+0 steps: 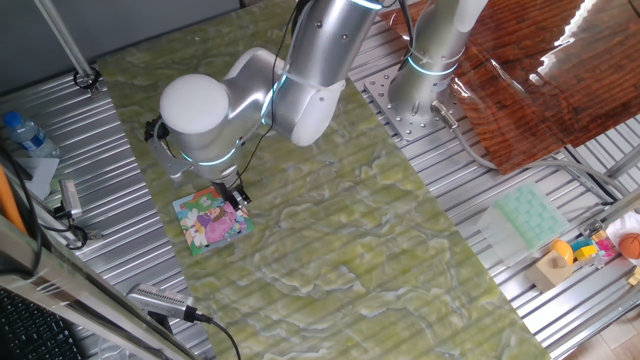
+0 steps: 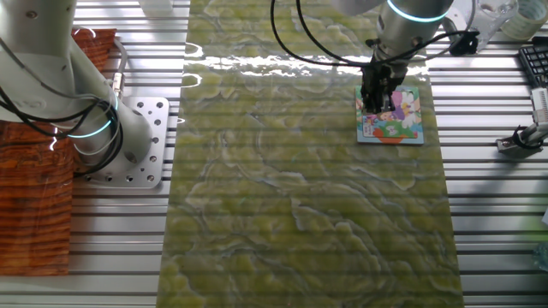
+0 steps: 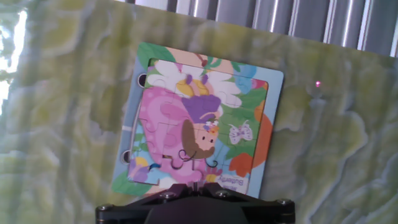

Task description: Assemble one piece of a puzzle

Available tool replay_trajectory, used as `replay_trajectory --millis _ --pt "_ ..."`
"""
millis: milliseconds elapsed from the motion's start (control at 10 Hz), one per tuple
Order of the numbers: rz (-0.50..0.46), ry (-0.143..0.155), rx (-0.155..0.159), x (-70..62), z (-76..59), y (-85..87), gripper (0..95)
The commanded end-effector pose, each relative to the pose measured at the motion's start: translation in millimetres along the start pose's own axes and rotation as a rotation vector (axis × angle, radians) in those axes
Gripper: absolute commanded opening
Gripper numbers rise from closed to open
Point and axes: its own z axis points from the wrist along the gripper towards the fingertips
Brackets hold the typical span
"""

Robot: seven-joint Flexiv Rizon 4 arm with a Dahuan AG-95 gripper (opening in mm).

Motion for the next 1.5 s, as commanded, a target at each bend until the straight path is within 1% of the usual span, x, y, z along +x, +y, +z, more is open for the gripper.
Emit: replay_trajectory --millis 100,300,800,1200,1300,1500 --pt "0.000 -0.002 0.002 -1.9 3.5 0.3 0.0" --pt "0.002 -0.004 0.002 -2.6 6.5 0.4 0.0" --pt "-0.012 0.001 0.004 -0.1 5.8 -1.7 0.0" --pt "-0.026 0.009 -0.014 1.2 6.6 -1.9 0.0" --pt "-0.028 0.009 -0.015 1.3 6.9 -1.9 0.0" --pt "-0.033 -0.002 -0.016 1.3 6.9 -1.9 0.0"
